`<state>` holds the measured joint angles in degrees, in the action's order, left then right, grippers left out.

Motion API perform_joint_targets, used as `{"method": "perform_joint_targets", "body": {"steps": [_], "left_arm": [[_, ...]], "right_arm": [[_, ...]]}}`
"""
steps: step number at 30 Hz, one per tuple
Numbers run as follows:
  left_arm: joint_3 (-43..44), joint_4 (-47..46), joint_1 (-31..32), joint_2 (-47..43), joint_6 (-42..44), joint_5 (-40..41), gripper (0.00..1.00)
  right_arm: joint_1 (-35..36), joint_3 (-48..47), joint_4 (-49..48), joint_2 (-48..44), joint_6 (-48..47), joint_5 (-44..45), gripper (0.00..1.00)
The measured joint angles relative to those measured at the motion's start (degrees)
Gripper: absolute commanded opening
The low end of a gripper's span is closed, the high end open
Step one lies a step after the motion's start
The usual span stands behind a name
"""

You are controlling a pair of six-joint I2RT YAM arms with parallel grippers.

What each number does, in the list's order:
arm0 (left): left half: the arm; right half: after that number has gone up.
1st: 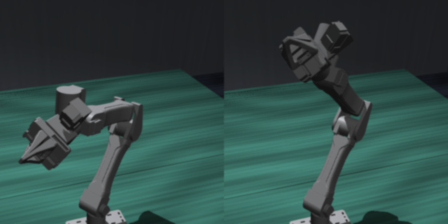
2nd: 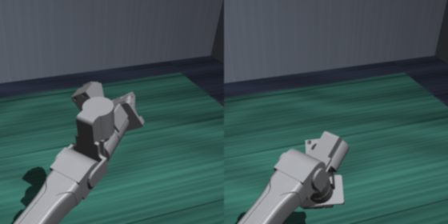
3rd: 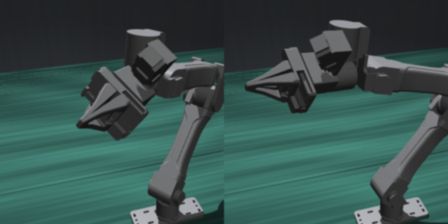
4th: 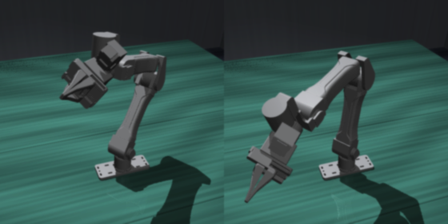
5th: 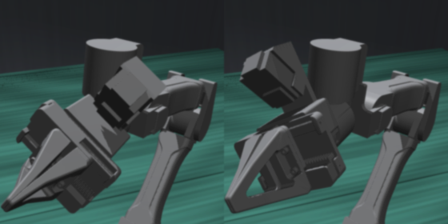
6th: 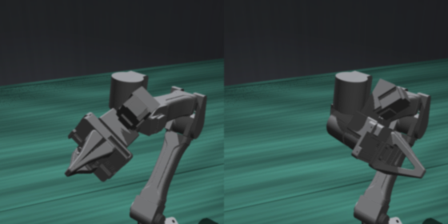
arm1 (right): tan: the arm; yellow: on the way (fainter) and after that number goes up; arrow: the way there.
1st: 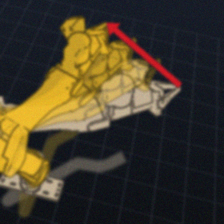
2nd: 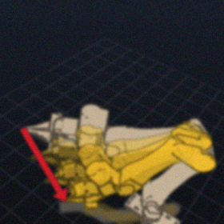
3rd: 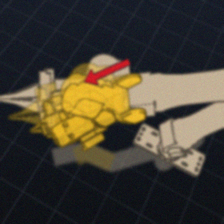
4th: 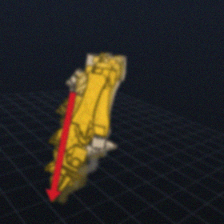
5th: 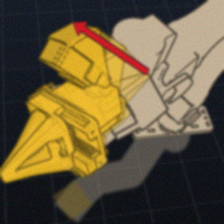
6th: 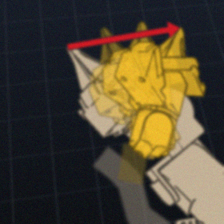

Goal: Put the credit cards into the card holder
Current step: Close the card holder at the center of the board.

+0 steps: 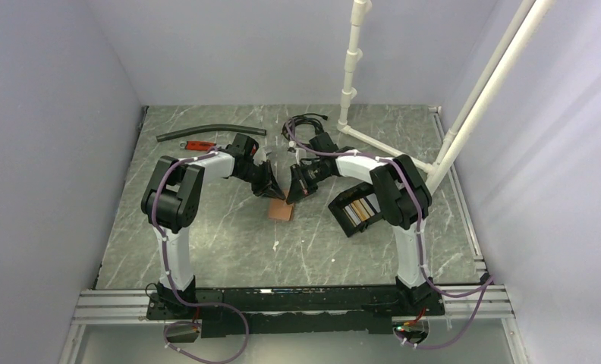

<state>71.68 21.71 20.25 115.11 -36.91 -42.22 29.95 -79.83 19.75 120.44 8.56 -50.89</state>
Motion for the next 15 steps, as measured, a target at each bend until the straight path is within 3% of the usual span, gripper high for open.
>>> {"method": "perform_joint_targets", "body": {"steps": [15], "left_arm": [[0.0,0.0,0.0,0.0,-0.2,0.0,0.0]], "right_arm": [[0.6,-3.5,5.4,1.5,-6.8,-0.6,0.0]]}}
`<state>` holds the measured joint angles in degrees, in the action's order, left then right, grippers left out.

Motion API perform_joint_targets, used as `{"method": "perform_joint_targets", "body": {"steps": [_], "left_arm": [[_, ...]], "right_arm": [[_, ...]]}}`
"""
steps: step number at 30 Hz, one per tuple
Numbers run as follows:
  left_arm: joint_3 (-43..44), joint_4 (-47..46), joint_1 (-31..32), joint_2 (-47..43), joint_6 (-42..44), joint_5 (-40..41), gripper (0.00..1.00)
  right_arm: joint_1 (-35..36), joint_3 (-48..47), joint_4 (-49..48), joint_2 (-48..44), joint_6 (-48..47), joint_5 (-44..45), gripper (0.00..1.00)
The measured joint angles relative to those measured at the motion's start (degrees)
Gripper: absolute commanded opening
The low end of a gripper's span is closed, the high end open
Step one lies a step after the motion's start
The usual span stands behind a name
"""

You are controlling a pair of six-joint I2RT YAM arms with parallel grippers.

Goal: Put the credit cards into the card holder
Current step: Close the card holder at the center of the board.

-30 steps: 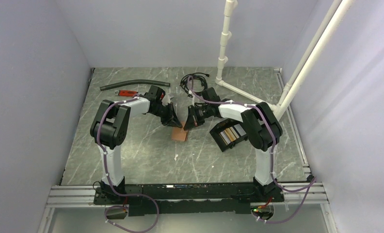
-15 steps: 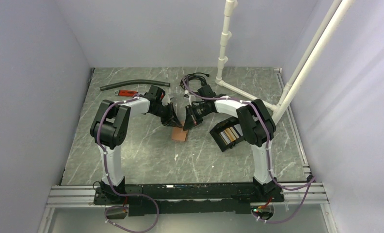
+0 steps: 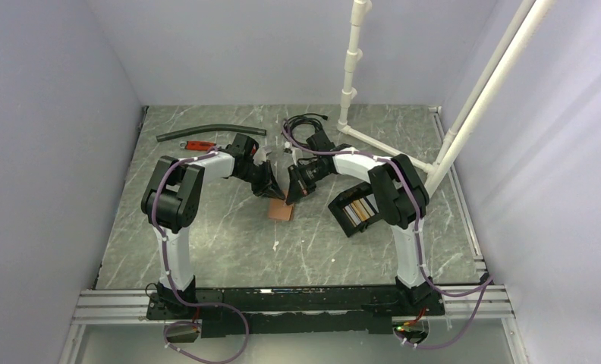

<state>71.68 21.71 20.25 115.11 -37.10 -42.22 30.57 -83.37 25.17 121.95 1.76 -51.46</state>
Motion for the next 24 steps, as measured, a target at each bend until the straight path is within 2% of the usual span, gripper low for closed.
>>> {"method": "perform_joint_targets", "body": {"steps": [24], "left_arm": [[0.0,0.1,0.0,0.0,0.0,0.0,0.0]], "right_arm": [[3.0,-4.5,7.4,0.8,-8.1,5.5,0.0]]}}
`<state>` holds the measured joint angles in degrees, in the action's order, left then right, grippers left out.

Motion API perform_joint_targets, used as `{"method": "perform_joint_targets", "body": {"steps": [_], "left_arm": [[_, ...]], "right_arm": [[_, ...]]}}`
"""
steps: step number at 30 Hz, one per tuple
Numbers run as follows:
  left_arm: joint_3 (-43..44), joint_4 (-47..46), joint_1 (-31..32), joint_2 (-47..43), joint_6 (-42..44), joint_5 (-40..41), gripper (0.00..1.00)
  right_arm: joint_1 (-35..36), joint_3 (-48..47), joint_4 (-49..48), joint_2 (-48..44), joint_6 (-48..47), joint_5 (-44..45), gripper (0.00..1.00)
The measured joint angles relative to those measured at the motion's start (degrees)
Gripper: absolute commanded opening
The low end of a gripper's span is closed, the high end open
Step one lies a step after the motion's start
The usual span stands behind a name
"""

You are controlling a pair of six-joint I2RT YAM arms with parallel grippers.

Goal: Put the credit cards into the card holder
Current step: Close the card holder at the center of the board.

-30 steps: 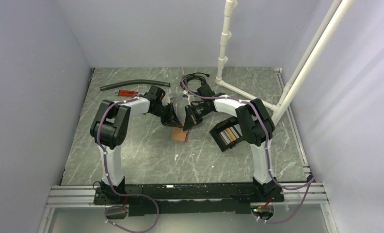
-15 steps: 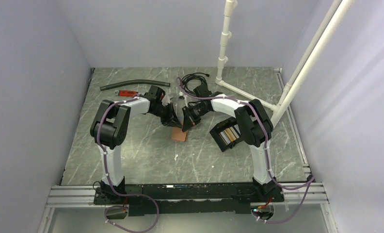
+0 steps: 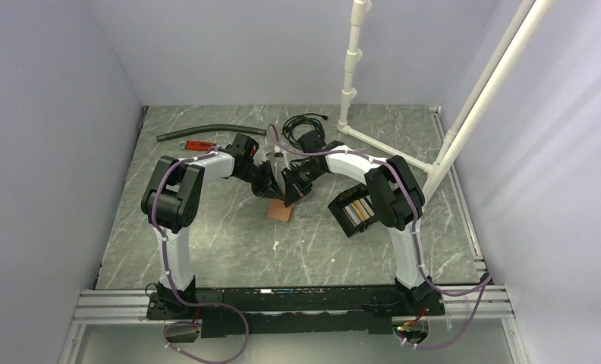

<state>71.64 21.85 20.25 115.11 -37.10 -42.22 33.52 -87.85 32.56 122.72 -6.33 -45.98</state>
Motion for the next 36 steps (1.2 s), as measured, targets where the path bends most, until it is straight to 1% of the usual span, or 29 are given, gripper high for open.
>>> {"method": "perform_joint_targets", "body": {"steps": [11,15,16,18,21,24,29,31,36], "left_arm": [[0.0,-0.1,0.0,0.0,0.0,-0.1,0.0],[-0.1,-0.2,-0.1,0.0,-0.2,-0.3,0.0],[-0.3,-0.5,-0.2,0.0,-0.2,-0.6,0.0],[-1.2,-1.8,-0.7,-0.1,-0.9,-1.6,0.04],[-3.4,-4.2,-2.1,-0.7,-2.6,-3.7,0.08],[-6.5,-4.6,-4.0,-2.5,-4.2,-5.1,0.11],[-9.6,-3.3,-7.3,-7.3,-4.7,-5.3,0.12],[-10.6,-3.7,-7.7,-9.4,-5.4,-5.4,0.11],[-14.3,-6.1,-7.4,-11.5,-8.0,-5.3,0.03]], "right_arm": [[2.6,-4.1,6.3,0.3,-7.0,6.4,0.0],[3.1,-5.2,7.8,0.7,-8.5,7.4,0.0],[3.1,-5.2,7.9,0.7,-8.7,7.5,0.0],[3.1,-5.2,7.9,0.7,-9.0,7.4,0.0],[3.0,-4.7,7.2,0.7,-9.2,6.3,0.0],[2.6,-4.2,6.3,1.0,-9.2,4.0,0.0],[1.3,-4.1,5.9,2.1,-9.2,0.1,0.0],[0.9,-4.1,5.7,2.4,-9.3,-1.2,0.0],[0.6,-3.1,4.7,2.3,-11.2,-2.8,0.0]]}}
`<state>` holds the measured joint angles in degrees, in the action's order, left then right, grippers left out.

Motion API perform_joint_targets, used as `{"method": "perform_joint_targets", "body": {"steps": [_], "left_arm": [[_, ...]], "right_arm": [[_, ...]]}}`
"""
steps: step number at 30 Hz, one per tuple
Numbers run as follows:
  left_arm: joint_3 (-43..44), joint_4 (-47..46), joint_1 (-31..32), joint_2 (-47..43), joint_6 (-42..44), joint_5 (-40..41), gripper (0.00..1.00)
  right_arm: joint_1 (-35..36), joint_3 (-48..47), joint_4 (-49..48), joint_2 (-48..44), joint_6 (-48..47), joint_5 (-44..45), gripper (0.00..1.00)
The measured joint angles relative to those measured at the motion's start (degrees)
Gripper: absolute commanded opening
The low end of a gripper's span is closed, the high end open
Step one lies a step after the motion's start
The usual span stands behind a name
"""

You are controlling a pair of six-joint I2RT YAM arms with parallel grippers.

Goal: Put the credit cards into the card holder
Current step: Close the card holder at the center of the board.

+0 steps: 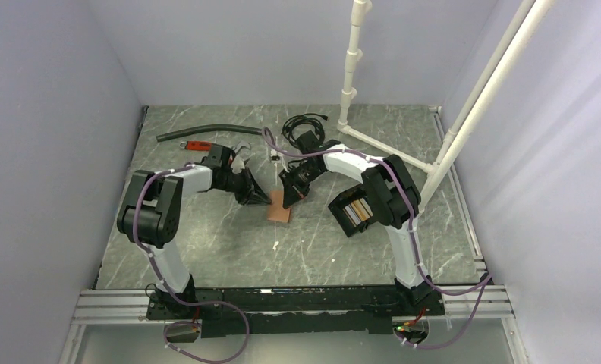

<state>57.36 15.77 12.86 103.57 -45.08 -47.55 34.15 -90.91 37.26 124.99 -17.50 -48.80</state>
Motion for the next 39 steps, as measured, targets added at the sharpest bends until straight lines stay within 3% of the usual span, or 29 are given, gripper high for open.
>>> {"method": "perform_joint_targets", "body": {"steps": [8,13,24,39], "left_arm": [[-8.5,-4.5,0.3,-5.6,-7.2,7.1,0.03],[-9.4,-7.5,2.1,-7.5,-8.9,10.0,0.03],[-12.5,-15.1,2.5,-4.4,-12.2,10.1,0.0],[-13.8,-18.6,1.7,-3.2,-14.3,7.8,0.0]], "right_arm": [[0.0,0.0,0.3,-0.1,-3.5,-0.5,0.0],[0.2,0.0,0.9,-0.2,-6.3,-0.6,0.0],[3.5,-7.4,9.7,1.6,-9.8,8.1,0.0],[6.3,-21.0,23.0,8.6,-6.2,16.0,0.0]]}}
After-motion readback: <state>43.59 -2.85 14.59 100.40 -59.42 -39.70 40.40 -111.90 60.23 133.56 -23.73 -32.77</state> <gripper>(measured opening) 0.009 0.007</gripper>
